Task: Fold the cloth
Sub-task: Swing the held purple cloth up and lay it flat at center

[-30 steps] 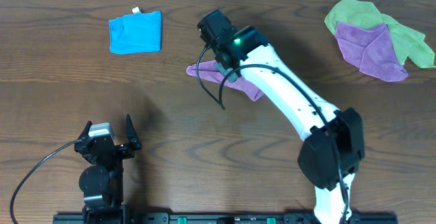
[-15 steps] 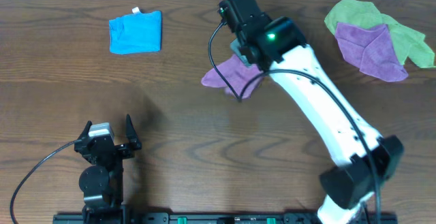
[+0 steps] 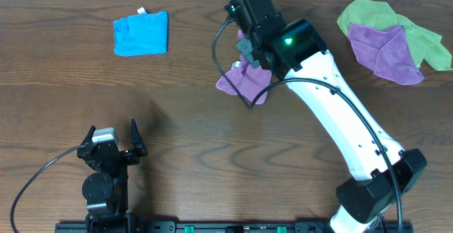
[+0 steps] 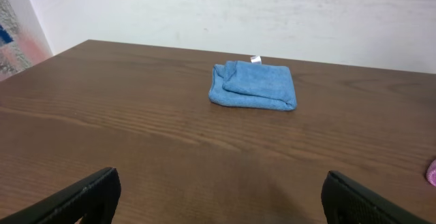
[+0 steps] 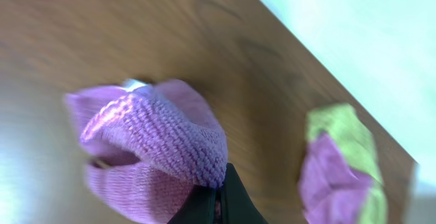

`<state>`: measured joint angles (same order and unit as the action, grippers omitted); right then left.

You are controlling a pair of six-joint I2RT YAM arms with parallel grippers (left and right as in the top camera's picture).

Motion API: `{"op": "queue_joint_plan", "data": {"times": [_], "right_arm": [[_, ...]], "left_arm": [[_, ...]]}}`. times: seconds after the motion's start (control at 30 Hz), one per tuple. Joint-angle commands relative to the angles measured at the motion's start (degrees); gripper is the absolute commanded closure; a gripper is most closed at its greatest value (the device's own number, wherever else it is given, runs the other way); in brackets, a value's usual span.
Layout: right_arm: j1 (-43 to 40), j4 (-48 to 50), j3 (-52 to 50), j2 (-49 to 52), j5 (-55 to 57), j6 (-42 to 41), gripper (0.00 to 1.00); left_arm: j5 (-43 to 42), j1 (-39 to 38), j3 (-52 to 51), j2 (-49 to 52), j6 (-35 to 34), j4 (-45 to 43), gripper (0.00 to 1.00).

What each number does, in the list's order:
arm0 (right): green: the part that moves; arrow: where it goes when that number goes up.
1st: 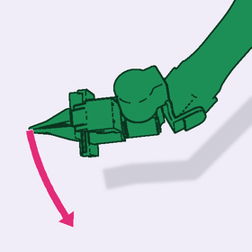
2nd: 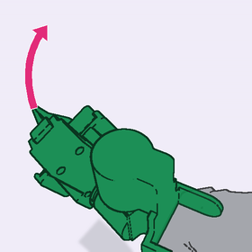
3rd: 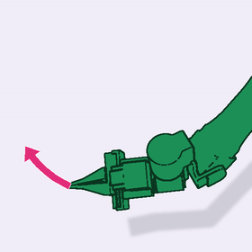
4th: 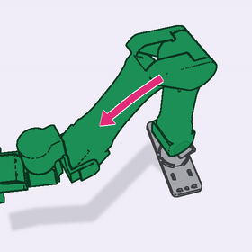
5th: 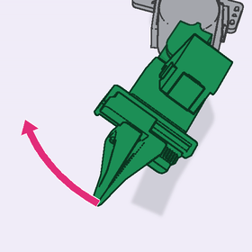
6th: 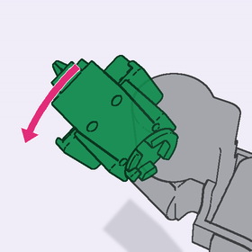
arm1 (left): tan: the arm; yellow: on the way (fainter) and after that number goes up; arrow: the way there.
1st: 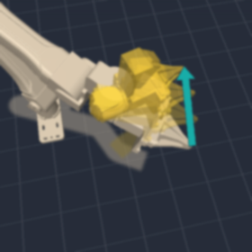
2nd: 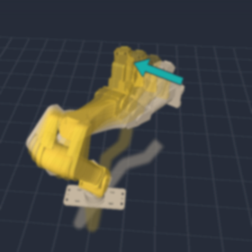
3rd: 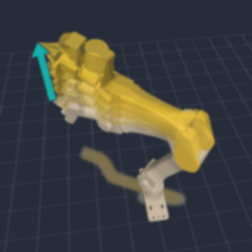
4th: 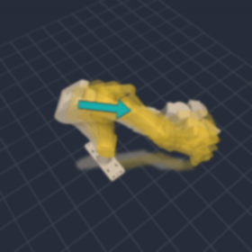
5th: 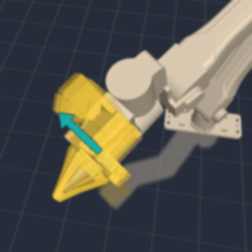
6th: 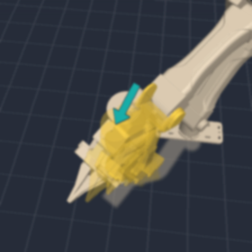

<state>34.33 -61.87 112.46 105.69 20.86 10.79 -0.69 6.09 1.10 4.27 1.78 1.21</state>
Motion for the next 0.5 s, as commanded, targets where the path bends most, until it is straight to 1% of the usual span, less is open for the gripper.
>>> {"op": "queue_joint_plan", "data": {"times": [0.0,0.1,0.2,0.27,0.37,0.4,0.43,0.47], "right_arm": [[2.1,-0.4,4.7,-0.6,-9.3,-0.8,0.99],[2.8,-2.1,7.6,-0.8,-10.4,0.1,0.99],[2.0,-4.0,7.7,-0.9,-6.7,1.8,0.98],[-0.6,-7.5,6.5,-0.8,0.1,1.7,0.99],[-7.5,-10.3,2.5,-0.8,7.6,1.6,0.99],[-10.4,-9.9,0.9,-0.8,8.1,0.9,0.87],[-13.2,-8.9,-0.5,-0.8,8.0,-1.4,0.52],[-15.2,-8.5,-1.3,-0.8,7.5,-3.9,0.08]], "left_arm": [[0.9,-0.3,-0.8,-0.4,0.8,3.2,0.05],[0.9,-0.3,-0.8,-0.4,0.8,3.2,0.04],[0.9,-0.3,-0.8,-0.4,0.8,3.2,0.05],[0.9,-0.3,-0.8,-0.4,0.8,3.2,0.05],[0.9,-0.3,-0.8,-0.4,0.8,3.2,0.05],[0.9,-0.3,-0.8,-0.4,0.8,3.2,0.05],[0.9,-0.3,-0.8,-0.4,0.8,3.2,0.05],[0.9,-0.3,-0.8,-0.4,0.8,3.2,0.05]]}}
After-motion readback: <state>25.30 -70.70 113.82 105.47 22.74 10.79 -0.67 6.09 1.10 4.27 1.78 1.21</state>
